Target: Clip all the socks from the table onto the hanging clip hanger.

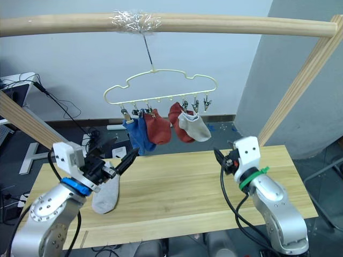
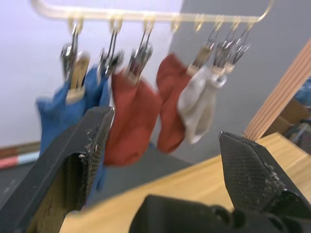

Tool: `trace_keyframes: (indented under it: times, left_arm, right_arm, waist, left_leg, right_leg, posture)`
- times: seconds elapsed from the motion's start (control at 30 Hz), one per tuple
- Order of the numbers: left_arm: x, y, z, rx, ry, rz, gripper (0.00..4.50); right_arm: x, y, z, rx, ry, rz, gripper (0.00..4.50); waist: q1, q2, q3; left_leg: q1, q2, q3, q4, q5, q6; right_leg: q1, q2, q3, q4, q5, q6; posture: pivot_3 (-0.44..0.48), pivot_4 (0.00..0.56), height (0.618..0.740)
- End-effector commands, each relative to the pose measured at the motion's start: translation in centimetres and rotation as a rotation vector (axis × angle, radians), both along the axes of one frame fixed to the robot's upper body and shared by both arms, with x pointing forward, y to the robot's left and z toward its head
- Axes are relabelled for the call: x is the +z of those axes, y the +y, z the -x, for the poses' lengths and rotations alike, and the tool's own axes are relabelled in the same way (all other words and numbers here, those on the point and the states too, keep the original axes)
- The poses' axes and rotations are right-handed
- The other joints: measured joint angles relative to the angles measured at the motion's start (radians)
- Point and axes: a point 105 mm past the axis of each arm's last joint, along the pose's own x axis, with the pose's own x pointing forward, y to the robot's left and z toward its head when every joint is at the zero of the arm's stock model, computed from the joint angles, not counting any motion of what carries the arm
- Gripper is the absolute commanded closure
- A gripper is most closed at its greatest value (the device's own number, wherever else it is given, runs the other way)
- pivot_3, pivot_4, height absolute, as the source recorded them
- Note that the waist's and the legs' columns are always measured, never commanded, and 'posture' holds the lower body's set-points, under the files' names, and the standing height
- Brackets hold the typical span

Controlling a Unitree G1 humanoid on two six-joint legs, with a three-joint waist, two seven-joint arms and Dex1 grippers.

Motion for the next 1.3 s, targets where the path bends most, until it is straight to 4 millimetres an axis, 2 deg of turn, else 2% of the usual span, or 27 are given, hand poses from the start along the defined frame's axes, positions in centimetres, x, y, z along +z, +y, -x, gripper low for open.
trace_keyframes:
  times: [0.03, 0.17, 0.33, 0.43, 0.7, 0.9, 1.2, 1.3]
  left_arm:
    - [1.1, -0.4, 0.6, -0.066, -0.015, 0.001, 0.52]
    - [1.4, -0.7, 0.9, -0.159, 0.014, -0.024, 0.52]
    - [3.1, -1.7, 1.5, -0.323, 0.073, -0.025, 0.52]
    - [5.1, -2.1, 1.9, -0.414, 0.065, -0.027, 0.52]
    - [7.8, -3.0, 1.7, -0.512, 0.043, -0.05, 0.52]
    - [8.6, -3.8, 1.4, -0.528, 0.026, -0.068, 0.52]
    - [8.6, -4.2, 1.5, -0.526, 0.036, -0.067, 0.52]
    - [8.6, -4.1, 1.6, -0.519, 0.037, -0.066, 0.52]
  right_arm:
    - [1.7, 0.2, 0.0, -0.012, -0.028, -0.019, 1.7]
    - [2.9, 1.0, -0.7, -0.025, -0.02, -0.032, 1.7]
    - [4.5, 1.8, -1.3, -0.026, -0.033, -0.039, 1.7]
    - [5.1, 1.7, -2.1, -0.065, -0.027, -0.037, 1.7]
    - [7.2, 2.5, -3.7, -0.123, -0.036, -0.066, 1.7]
    - [8.2, 3.6, -5.0, -0.151, -0.043, -0.102, 1.7]
    - [8.4, 4.4, -6.9, -0.187, -0.042, -0.119, 1.7]
    - [8.5, 4.5, -7.3, -0.197, -0.049, -0.119, 1.7]
  waist:
    - [-0.001, 0.0, 0.0]
    - [-0.003, 0.001, 0.006]
    - [-0.002, 0.004, 0.012]
    - [-0.003, 0.004, 0.014]
    - [-0.004, 0.005, 0.024]
    - [-0.005, 0.006, 0.035]
    - [-0.004, 0.006, 0.055]
    - [-0.003, 0.006, 0.055]
  left_leg:
    - [0.0, 0.0, 0.0, -0.001, 0.0, 0.0]
    - [0.0, 0.0, 0.0, -0.002, 0.0, 0.0]
    - [0.0, 0.0, -0.001, -0.001, 0.0, 0.0]
    - [-0.001, 0.0, -0.001, -0.001, 0.0, 0.0]
    - [-0.001, 0.0, -0.001, -0.002, 0.0, 0.0]
    - [-0.002, 0.0, -0.001, -0.002, 0.0, 0.0]
    - [-0.004, 0.0, -0.001, -0.003, 0.0, 0.0]
    - [-0.01, 0.0, -0.001, -0.002, 0.0, 0.0]
  right_leg:
    - [0.0, 0.0, 0.0, 0.0, -0.001, 0.0]
    - [-0.001, 0.0, 0.0, 0.0, -0.001, -0.001]
    - [-0.001, 0.0, -0.001, 0.0, -0.002, -0.001]
    - [-0.001, 0.0, -0.001, 0.0, -0.002, -0.001]
    - [-0.002, 0.0, -0.001, 0.0, -0.002, -0.001]
    - [-0.004, 0.0, -0.001, 0.0, -0.001, -0.002]
    - [-0.005, 0.0, -0.001, 0.0, 0.0, -0.004]
    - [-0.012, -0.001, -0.001, 0.001, 0.0, -0.005]
  posture:
    - [-0.174, 0.233, 0.74]
    - [-0.175, 0.249, 0.74]
    - [-0.176, 0.247, 0.74]
    - [-0.176, 0.247, 0.74]
    - [-0.181, 0.265, 0.74]
    - [-0.179, 0.289, 0.74]
    - [-0.154, 0.302, 0.74]
    - [-0.148, 0.304, 0.74]
